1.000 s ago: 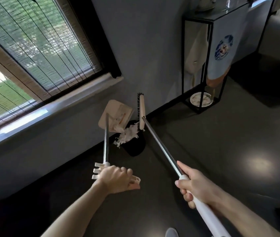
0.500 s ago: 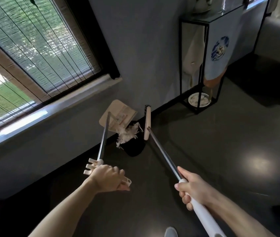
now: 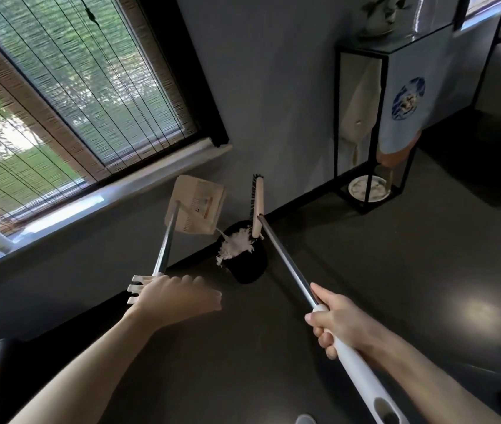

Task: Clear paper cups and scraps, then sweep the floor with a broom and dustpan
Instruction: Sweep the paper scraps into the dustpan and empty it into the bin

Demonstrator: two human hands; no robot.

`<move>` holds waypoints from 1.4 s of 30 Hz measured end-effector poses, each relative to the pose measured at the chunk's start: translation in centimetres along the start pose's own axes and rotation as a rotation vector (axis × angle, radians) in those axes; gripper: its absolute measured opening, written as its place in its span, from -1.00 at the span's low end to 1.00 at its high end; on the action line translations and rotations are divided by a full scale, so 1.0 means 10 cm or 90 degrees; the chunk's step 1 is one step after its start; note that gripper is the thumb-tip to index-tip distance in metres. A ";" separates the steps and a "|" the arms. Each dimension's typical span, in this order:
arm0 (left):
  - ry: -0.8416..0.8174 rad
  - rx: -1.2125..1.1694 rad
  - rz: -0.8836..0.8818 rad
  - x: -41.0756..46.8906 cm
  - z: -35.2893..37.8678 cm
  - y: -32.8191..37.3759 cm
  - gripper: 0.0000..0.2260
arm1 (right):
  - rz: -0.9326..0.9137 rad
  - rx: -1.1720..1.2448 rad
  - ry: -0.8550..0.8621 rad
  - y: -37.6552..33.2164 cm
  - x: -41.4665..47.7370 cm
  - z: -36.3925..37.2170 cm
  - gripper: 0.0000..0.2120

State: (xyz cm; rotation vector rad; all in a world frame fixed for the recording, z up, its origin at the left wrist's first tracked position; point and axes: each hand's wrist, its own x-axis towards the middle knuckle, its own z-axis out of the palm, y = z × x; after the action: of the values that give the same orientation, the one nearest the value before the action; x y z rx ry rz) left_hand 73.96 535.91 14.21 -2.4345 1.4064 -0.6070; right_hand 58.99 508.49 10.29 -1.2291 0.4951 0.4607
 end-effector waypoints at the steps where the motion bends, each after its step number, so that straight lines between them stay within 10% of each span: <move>1: 0.009 -0.004 -0.012 -0.03 -0.05 0.00 -0.32 | 0.000 -0.004 -0.002 -0.01 0.00 -0.01 -0.26; 20: -0.031 -0.109 -0.366 -0.86 -0.11 0.28 -0.25 | 0.031 -0.157 -0.075 -0.07 0.08 -0.01 -0.26; 29: -0.023 -0.340 -0.911 -1.37 0.51 0.03 -0.40 | 0.086 -0.303 -0.142 -0.06 0.56 0.58 -0.24; 42: 0.000 -0.648 -1.162 -1.77 1.85 -1.07 -0.35 | 0.167 -0.598 -0.120 -0.08 2.12 2.06 -0.22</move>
State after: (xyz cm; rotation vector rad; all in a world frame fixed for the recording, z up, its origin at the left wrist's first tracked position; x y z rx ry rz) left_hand 83.08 556.91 -1.39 -3.8253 -1.3711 -0.0050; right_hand 78.78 529.47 3.75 -1.9976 0.2695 1.0972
